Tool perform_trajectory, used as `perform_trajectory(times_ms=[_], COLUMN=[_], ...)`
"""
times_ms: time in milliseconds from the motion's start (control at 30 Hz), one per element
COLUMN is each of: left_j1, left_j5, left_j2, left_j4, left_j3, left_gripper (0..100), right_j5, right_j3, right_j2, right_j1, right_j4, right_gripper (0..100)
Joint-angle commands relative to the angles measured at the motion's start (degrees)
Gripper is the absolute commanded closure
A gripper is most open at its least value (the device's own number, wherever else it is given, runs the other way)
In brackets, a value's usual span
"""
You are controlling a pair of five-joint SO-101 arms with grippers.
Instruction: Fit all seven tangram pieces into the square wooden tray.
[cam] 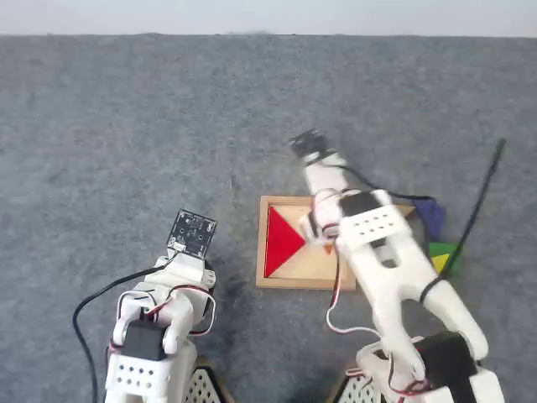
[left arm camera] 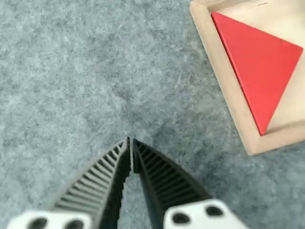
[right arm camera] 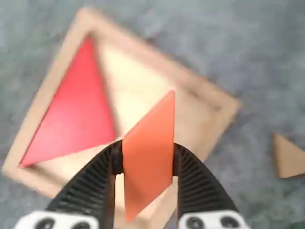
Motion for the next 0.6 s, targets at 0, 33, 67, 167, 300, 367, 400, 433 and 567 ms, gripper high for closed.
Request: perform_trajectory(times_ms=[0, 33, 67, 167, 300, 367, 400, 433, 567], left_j1=[-0.26, -0.26, -0.26, -0.26, -0.26, -0.26, -0.26, -0.26, -0.26], left_j5=[0.26, 0.26, 0.26, 0.26, 0.26, 0.26, 0.26, 0.26, 0.26], left_j2=[-1.23, -1.23, -1.23, -1.23, -1.23, -1.23, -1.23, -1.23, -1.23], left_j4=[0.26, 0.26, 0.26, 0.26, 0.26, 0.26, 0.26, 0.26, 0.26], left_j3=[-0.66, -0.66, -0.66, -0.66, -0.66, -0.66, -0.66, -0.66, -0.66], left_gripper=[99, 99, 99, 99, 99, 99, 99, 99, 99], right_j5=[1.76, 2.64, 4.4, 10.73, 14.95, 16.0, 16.44, 17.14, 19.43], right_j3=[-5.54, -6.86, -7.91, -11.16, -15.38, -16.62, -16.79, -16.79, -16.79], right_j2=[2.51, 3.91, 5.49, 9.63, 15.43, 17.45, 18.07, 18.33, 18.24], right_j1=[1.01, 0.22, -0.66, -3.12, -4.44, -4.53, -4.53, -4.7, -5.23], right_j4=[-2.77, -2.68, -2.68, -2.59, -2.51, -2.51, -2.51, -2.59, -2.68], right_gripper=[95.5, 95.5, 95.4, 95.5, 95.5, 95.5, 95.5, 95.5, 95.5])
